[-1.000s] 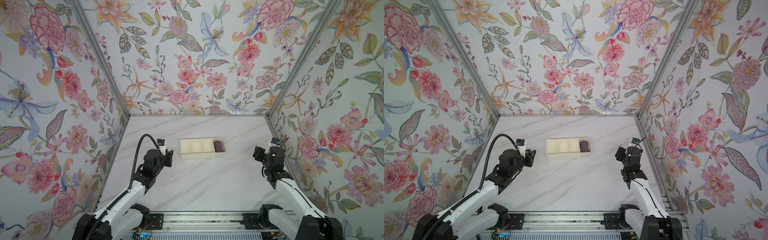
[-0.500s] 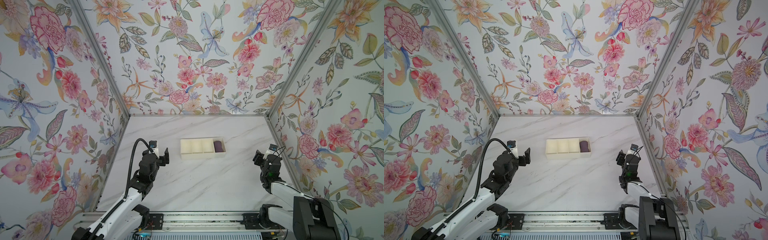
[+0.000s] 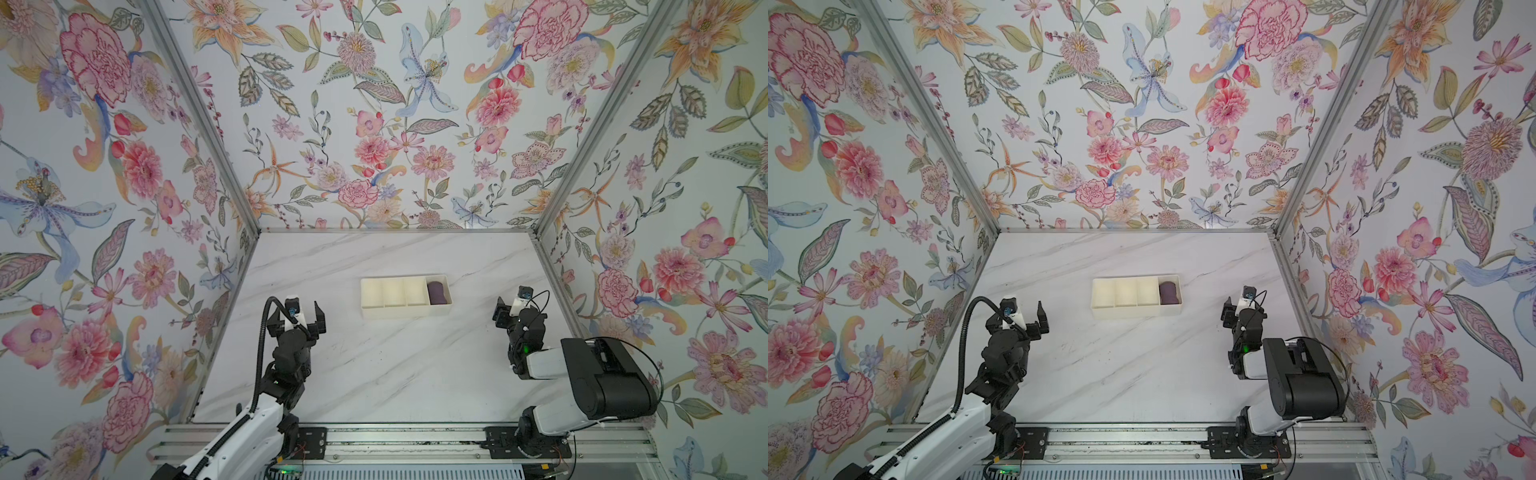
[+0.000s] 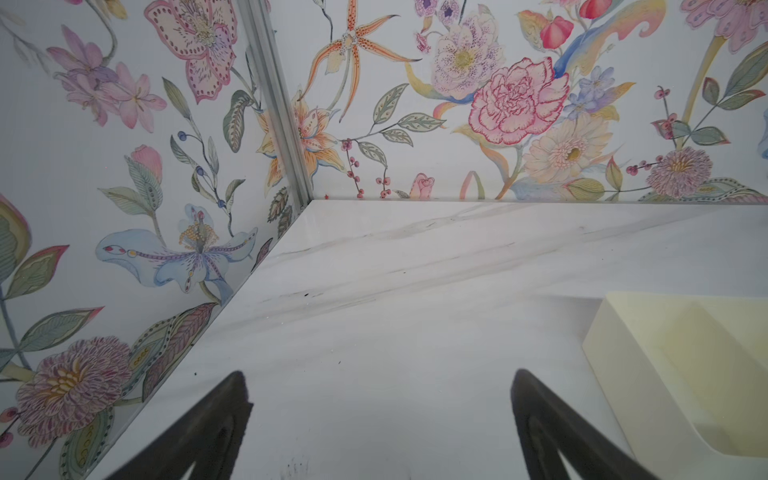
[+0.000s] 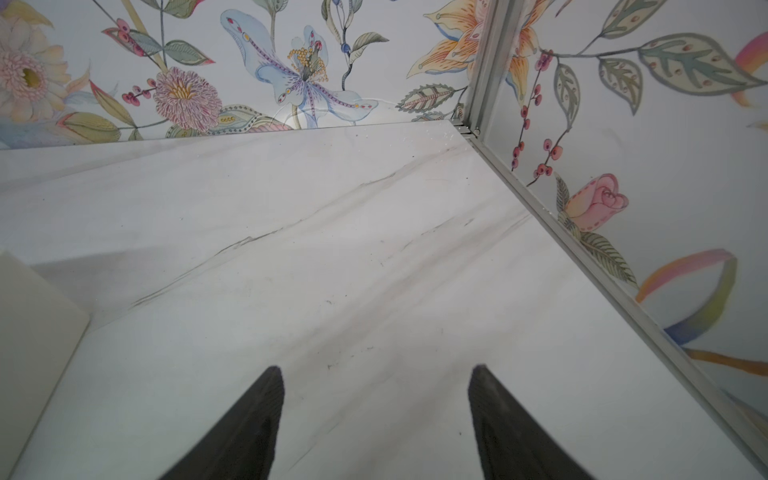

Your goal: Roll the socks

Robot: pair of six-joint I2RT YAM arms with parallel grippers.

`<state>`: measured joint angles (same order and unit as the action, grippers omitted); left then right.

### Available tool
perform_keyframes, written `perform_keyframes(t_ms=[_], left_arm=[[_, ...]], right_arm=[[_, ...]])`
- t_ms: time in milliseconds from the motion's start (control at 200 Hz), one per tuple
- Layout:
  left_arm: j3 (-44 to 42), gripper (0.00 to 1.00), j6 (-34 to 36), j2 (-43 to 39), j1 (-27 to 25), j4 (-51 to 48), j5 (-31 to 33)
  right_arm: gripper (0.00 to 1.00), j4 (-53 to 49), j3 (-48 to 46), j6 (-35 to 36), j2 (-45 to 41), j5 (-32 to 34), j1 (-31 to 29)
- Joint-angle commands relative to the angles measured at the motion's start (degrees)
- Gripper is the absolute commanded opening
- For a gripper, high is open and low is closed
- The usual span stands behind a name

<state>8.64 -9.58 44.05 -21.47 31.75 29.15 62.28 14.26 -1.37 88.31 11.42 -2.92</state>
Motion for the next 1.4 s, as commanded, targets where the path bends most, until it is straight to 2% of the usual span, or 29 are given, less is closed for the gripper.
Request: perform_keyframes(t_ms=[0,55,75,85,410,580,655,726,816,956,1026,1396], left_arm=[[-1.50,0.99,5.87,2.33,1.29,11.54,5.82],[-2.18,0.99,7.71,4.73,1.98,15.60,5.77],[-2.52,0.99,8.14,5.66,2.46,17.16,5.67],[-2.67,0.99,8.35,6.21,2.55,17.90,5.62],[-4.69,0.99,6.10,26.09,11.87,39.97,-3.59],[-3.33,0.99,10.56,36.69,12.61,53.09,-6.49],[-2.07,0.99,10.55,42.01,13.00,55.03,-8.36],[-1.99,0.99,12.58,49.33,12.90,63.19,-9.35],[0.06,0.99,10.44,45.95,13.53,51.60,-10.70],[3.74,0.99,8.64,46.05,15.70,47.25,-12.94],[3.87,0.99,8.14,46.20,16.82,47.44,-14.79],[3.61,0.99,8.44,46.12,16.82,47.88,-14.82]], right_arm=[[0.73,3.58,1.26,2.01,0.20,0.74,-0.07],[0.80,2.95,1.78,2.03,0.56,0.97,0.02],[0.96,1.84,1.90,1.81,0.18,0.83,0.06],[1.00,1.56,2.04,1.72,0.10,0.76,0.09],[0.99,2.49,1.83,1.73,0.37,0.82,0.11],[0.99,2.52,1.79,1.78,0.32,0.80,0.11],[0.99,2.47,1.87,1.77,0.36,0.80,0.11],[0.99,2.42,1.85,1.79,0.37,0.68,0.19],[0.99,2.46,1.88,1.73,0.36,0.71,0.19],[0.99,2.42,1.85,1.77,0.38,0.80,0.11],[0.99,2.45,1.83,1.78,0.35,1.02,0.04],[0.99,2.57,1.82,2.05,0.37,1.41,-0.25]])
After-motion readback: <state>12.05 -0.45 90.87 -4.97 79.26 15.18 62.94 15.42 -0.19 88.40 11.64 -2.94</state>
